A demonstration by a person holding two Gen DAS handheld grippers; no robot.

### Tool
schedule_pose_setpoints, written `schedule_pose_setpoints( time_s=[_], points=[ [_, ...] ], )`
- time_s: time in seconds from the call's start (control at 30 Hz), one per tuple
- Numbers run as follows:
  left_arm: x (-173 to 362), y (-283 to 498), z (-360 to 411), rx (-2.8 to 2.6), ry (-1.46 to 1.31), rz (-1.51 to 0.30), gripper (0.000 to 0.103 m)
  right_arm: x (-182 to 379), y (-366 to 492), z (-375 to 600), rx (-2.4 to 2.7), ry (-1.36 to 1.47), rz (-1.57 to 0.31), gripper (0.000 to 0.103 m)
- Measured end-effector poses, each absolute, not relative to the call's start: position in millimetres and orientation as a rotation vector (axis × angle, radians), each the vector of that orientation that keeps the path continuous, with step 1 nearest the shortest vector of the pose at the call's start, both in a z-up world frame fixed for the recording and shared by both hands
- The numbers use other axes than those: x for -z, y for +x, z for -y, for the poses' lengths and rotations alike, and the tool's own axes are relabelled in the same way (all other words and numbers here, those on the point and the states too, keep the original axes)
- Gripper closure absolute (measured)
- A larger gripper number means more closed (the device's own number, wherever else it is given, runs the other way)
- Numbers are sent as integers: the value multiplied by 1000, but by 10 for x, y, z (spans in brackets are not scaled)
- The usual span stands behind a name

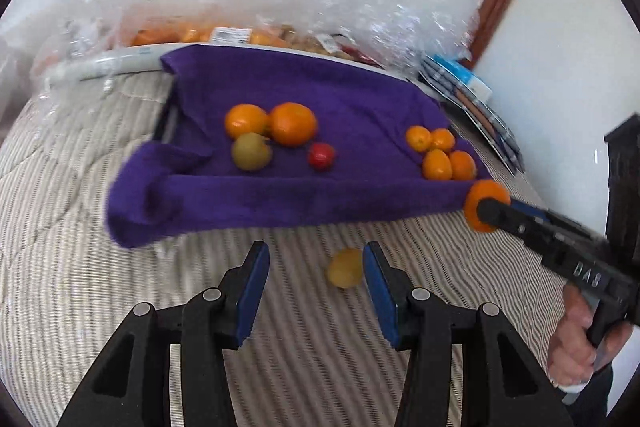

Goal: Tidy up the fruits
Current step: 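Grasp a greenish fruit with the left tool while the right tool grasps an orange, then carry both fruits onto the purple towel and open both tools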

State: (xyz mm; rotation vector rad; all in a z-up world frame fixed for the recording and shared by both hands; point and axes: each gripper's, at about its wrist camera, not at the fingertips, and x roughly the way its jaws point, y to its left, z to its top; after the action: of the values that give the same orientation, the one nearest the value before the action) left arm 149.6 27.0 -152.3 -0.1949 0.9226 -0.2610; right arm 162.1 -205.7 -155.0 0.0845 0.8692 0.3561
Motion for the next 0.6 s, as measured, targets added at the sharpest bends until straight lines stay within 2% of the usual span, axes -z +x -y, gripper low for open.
schedule_pose_setpoints(
  time_s=[0.17,0.2,0.23,0.3,0.6],
  points=[
    [1614,1547,-39,286,-150,-962,57,1479,1657,2357,-309,117,-847,60],
    [1632,1556,-20,281,-144,-966,63,1474,1662,2409,-303,126,-845,60],
    [1649,1558,-3,278,-139,-971,73,1468,1667,2448,-299,133,-845,60],
    [1658,1553,10,280,-131,-975,79,1470,1664,2524,-292,145,-845,60],
    [1473,1479,-183,213,-149,-937,80,1428,1635,2565,-290,158,-840,61]
  ],
)
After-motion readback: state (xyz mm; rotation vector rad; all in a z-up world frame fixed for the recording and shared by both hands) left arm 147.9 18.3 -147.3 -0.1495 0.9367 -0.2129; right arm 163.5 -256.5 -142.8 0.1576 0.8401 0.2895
